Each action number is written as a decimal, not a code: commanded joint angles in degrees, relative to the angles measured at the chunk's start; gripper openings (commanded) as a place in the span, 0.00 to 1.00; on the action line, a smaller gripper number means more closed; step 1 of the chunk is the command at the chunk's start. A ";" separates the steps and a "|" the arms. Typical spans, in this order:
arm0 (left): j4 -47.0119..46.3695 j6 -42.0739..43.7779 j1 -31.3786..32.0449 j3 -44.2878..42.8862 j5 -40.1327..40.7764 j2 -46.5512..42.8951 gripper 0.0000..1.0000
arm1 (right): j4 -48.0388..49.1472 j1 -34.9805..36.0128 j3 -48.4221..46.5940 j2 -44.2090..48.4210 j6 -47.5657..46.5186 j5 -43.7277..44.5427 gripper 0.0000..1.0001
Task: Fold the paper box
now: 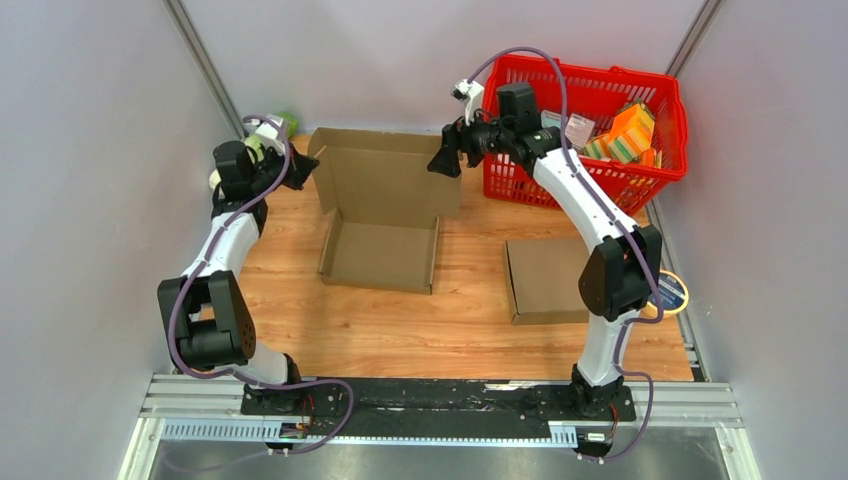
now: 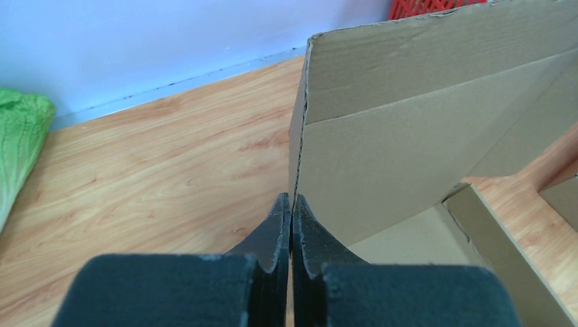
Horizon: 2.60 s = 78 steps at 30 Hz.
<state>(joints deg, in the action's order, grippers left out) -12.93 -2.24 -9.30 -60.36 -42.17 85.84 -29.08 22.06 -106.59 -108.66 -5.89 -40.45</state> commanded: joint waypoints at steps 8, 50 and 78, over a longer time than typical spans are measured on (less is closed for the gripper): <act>-0.17 4.17 0.34 0.33 -0.10 -2.08 0.00 | -1.59 -2.64 3.05 2.93 -4.84 -1.30 0.87; -19.77 -22.01 11.41 26.87 37.78 -20.35 0.00 | 47.18 26.36 39.25 13.56 29.08 84.04 0.21; -13.44 -19.56 12.29 31.71 37.60 -28.89 0.00 | 14.00 28.74 43.23 32.09 20.48 58.29 1.00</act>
<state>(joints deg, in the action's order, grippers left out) -27.70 -23.73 2.66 -29.17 -4.01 58.06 -1.83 51.88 -62.89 -84.27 20.73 26.68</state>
